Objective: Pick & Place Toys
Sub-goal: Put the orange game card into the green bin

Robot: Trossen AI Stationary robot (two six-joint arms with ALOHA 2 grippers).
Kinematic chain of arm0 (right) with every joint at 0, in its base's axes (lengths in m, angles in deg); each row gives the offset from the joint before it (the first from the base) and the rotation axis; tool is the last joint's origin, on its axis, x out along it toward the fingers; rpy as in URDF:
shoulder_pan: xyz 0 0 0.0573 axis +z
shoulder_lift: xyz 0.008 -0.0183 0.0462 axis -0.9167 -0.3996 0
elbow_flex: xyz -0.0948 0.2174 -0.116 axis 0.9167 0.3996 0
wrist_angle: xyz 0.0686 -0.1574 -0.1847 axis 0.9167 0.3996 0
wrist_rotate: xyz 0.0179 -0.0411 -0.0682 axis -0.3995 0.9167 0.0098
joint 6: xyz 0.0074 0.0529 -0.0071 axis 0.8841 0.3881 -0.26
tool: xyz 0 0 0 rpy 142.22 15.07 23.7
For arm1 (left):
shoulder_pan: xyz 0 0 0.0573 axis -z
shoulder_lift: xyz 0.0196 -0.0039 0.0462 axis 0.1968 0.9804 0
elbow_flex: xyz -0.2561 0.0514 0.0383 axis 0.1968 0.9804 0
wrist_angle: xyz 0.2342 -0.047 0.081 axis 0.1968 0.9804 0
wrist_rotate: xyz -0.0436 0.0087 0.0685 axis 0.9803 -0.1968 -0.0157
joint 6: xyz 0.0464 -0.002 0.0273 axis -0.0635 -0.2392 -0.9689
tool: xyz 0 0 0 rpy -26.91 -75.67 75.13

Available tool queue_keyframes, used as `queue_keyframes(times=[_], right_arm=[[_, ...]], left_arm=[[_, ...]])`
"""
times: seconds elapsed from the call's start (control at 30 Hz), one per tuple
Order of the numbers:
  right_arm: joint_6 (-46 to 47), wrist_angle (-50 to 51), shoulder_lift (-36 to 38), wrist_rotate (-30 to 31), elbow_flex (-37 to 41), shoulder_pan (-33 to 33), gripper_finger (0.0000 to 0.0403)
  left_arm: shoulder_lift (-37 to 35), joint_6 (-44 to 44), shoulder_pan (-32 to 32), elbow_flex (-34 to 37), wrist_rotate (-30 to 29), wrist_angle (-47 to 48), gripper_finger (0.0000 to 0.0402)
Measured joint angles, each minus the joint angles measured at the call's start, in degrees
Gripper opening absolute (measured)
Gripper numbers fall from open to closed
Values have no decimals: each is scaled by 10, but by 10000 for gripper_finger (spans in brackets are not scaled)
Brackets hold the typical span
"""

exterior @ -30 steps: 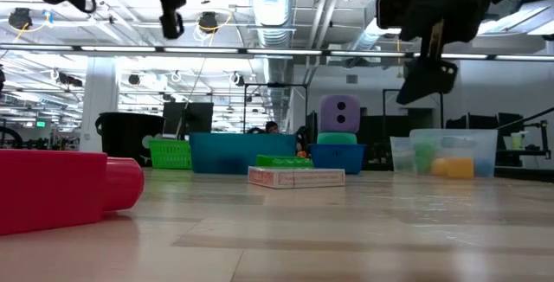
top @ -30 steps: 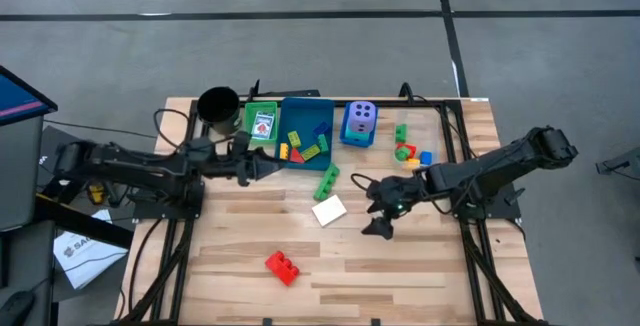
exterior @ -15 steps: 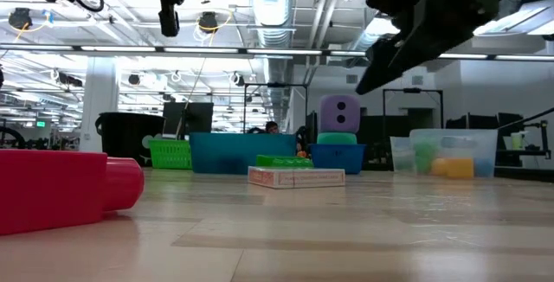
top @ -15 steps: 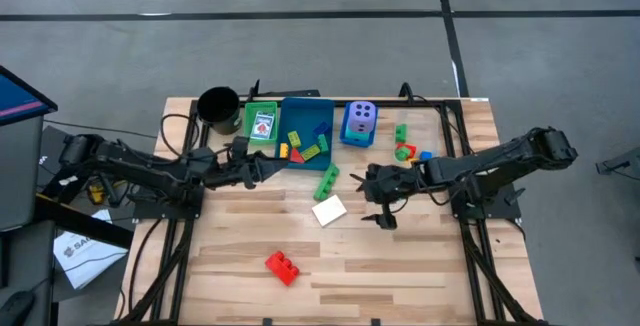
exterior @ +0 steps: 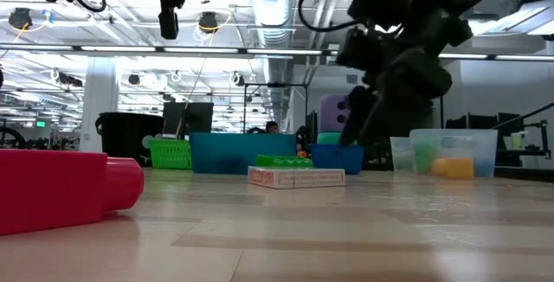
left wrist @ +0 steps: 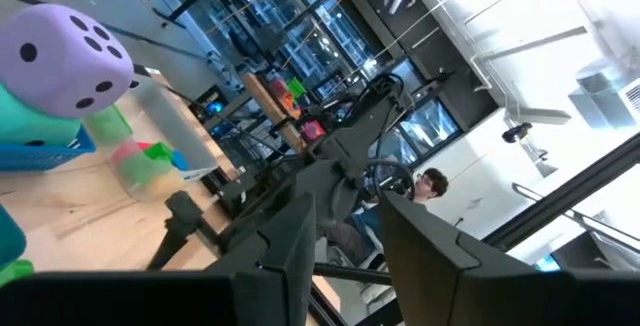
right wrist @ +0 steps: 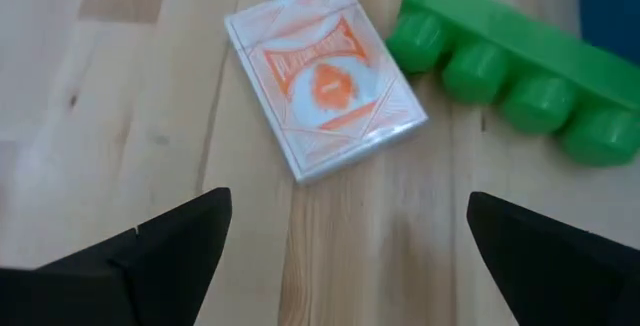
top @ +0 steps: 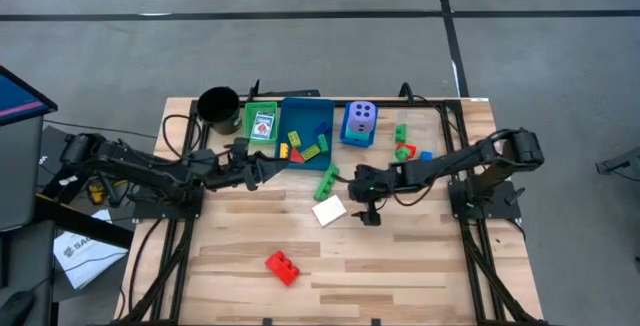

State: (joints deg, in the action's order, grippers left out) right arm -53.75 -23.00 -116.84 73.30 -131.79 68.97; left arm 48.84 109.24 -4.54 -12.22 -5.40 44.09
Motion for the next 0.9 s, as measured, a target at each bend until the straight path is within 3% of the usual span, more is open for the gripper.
queue_keyframes(times=[0.47, 0.9], right_arm=[[-74, 9, -111, 0, -124, 1, 400], [-105, 93, -195, -16, -189, 23, 400]], left_arm=[[0, 0, 10, 0, 0, -6, 108], [0, 1, 34, 0, 0, -10, 108]])
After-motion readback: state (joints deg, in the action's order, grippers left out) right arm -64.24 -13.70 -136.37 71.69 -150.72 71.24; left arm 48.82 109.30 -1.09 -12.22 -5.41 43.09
